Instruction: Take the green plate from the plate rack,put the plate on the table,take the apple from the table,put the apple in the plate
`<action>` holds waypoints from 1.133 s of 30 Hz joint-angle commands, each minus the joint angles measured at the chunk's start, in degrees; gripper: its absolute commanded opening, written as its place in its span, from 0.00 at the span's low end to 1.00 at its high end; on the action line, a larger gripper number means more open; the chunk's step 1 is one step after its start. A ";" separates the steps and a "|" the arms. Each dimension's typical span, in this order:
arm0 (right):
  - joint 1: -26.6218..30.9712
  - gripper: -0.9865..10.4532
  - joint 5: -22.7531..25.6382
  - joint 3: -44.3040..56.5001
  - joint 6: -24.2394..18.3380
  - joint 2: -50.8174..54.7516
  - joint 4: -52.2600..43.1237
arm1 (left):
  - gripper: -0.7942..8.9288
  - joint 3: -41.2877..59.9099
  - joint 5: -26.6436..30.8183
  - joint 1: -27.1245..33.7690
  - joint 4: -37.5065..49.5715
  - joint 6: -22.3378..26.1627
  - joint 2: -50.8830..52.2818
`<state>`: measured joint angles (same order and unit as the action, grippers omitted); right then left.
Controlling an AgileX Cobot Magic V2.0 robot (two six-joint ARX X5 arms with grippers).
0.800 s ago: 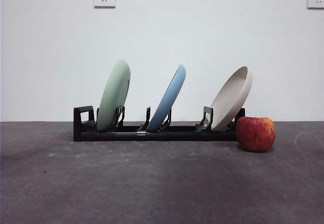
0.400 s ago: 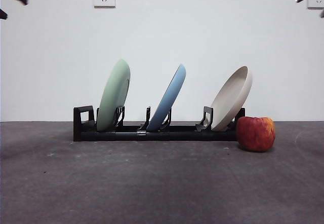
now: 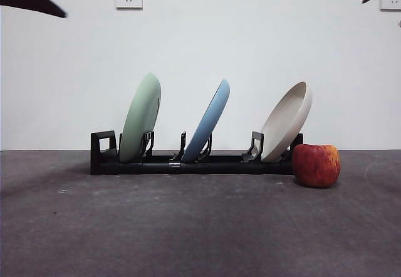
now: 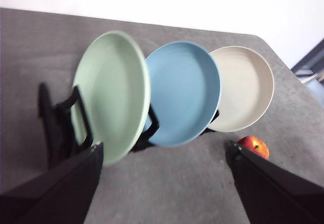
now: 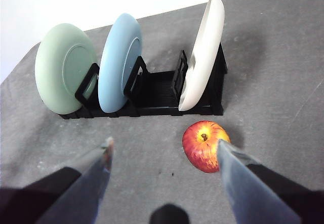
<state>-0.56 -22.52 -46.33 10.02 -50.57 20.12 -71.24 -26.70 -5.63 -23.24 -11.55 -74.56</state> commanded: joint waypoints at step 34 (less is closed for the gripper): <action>0.02 0.39 -0.04 -0.13 -0.44 -0.07 1.07 | 0.48 -26.56 8.48 -7.15 -0.57 2.58 -35.98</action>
<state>-0.56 -22.52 -46.33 10.02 -50.57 21.41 -97.62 -18.35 -12.56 -24.67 -9.48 -110.26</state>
